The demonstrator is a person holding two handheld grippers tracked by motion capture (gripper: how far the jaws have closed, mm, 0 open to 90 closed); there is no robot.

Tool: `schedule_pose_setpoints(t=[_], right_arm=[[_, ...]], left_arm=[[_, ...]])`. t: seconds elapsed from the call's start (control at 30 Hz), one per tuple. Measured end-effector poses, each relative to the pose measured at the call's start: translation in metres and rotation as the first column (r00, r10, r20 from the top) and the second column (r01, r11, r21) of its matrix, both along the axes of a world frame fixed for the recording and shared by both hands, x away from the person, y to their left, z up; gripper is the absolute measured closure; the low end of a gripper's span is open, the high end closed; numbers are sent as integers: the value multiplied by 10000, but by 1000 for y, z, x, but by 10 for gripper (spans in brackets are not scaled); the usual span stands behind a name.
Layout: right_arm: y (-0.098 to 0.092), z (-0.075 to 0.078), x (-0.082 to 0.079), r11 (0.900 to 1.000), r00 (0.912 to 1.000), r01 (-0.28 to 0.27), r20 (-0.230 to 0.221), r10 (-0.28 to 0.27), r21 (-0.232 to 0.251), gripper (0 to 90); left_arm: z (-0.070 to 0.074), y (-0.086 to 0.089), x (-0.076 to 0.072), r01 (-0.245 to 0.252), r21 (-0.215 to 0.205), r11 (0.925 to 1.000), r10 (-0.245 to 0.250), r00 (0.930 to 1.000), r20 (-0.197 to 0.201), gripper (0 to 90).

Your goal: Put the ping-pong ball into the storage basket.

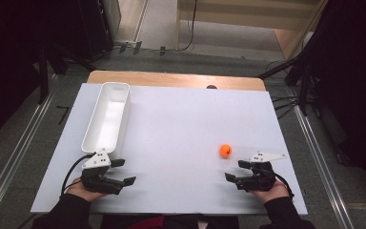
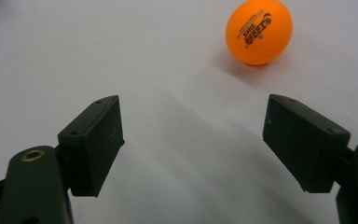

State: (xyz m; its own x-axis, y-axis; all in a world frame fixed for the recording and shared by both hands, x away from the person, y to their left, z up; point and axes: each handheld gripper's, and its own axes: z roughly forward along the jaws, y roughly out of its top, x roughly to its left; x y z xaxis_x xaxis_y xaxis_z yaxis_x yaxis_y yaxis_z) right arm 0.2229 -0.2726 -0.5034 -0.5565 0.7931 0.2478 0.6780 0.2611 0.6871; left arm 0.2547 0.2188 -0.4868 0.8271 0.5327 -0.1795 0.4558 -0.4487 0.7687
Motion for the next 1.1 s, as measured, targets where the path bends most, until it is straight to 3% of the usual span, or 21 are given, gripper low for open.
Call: schedule_pose_setpoints(t=[0.2, 0.63, 0.93, 1.03, 1.1], right_arm=[[1, -2, 3, 10000, 10000, -41, -58, 41, -84, 189], [-1, -2, 5, 9987, 9987, 502, -83, -503, -110, 189], [-11, 2, 4, 9889, 9886, 1483, 277, -1482, -20, 189], [-14, 2, 6, 9849, 9838, 1730, 469, -1728, 7, 189], [-14, 2, 6, 9806, 9797, 1958, 419, -1960, 84, 189]], left_arm=[[0, 1, 1, 68, -101, 9999, -68, 10000, 2, 204], [2, 1, -3, 239, -166, 9996, -237, 9996, 123, 204], [3, 0, 0, 186, -295, 9994, -186, 9998, 23, 203], [3, -1, 1, 194, -516, 9985, -205, 9996, -212, 204], [2, -1, 1, 107, -357, 9993, -113, 9998, -166, 203]])
